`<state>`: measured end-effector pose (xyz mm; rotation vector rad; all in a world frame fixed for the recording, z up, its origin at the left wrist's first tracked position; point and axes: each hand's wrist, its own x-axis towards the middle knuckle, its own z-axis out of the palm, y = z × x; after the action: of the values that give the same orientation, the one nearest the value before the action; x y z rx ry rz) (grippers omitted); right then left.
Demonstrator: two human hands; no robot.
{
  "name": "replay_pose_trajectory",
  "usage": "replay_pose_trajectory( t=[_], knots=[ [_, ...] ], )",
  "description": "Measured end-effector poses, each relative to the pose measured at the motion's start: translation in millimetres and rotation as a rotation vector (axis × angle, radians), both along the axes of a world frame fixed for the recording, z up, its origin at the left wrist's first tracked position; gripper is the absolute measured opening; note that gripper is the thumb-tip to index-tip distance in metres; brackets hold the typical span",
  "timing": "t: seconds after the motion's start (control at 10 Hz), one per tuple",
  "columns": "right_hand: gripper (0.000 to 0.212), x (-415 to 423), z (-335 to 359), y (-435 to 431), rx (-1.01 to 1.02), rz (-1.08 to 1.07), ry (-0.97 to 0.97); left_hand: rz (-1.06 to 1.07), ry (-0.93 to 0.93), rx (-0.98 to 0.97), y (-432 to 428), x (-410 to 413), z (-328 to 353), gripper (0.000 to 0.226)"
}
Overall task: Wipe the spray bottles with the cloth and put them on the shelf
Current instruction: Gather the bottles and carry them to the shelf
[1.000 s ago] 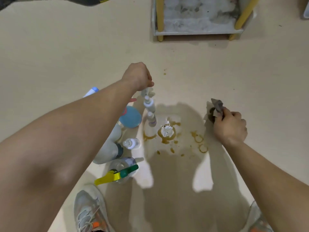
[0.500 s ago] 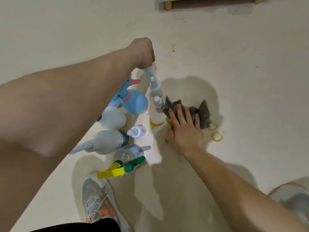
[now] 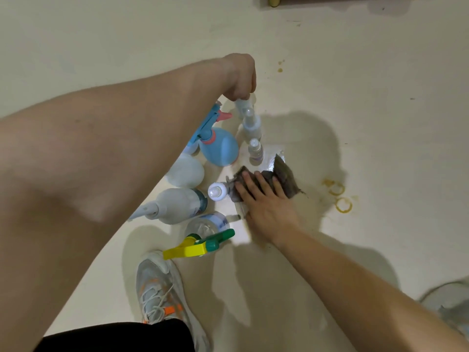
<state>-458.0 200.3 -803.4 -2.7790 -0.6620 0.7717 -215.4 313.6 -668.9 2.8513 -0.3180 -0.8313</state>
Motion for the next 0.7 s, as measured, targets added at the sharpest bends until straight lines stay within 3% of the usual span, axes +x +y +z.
replay_pose_trajectory(
  t=[0.2, 0.3, 0.4, 0.5, 0.6, 0.7],
  knots=[
    [0.069, -17, 1, 6, -0.012, -0.080, 0.009, -0.132, 0.024, 0.075, 5, 4, -6, 0.031],
    [0.065, -56, 5, -48, -0.020, 0.112, 0.075, -0.144, 0.021, 0.122, 5, 1, 1, 0.032],
    [0.065, -40, 2, -114, -0.128, 0.102, 0.060, -0.069, -0.034, 0.092, 6, 5, 5, 0.036],
    [0.062, 11, -2, -143, -0.208, -0.342, 0.047, 0.005, -0.085, 0.038, 2, 6, 13, 0.035],
    [0.071, -22, -3, -113, -0.190, -0.450, -0.032, 0.061, -0.113, -0.016, -4, 2, 26, 0.036],
    [0.077, -112, 4, -102, -0.067, -0.123, -0.004, 0.107, -0.140, -0.056, -12, -3, 38, 0.036]
  ],
)
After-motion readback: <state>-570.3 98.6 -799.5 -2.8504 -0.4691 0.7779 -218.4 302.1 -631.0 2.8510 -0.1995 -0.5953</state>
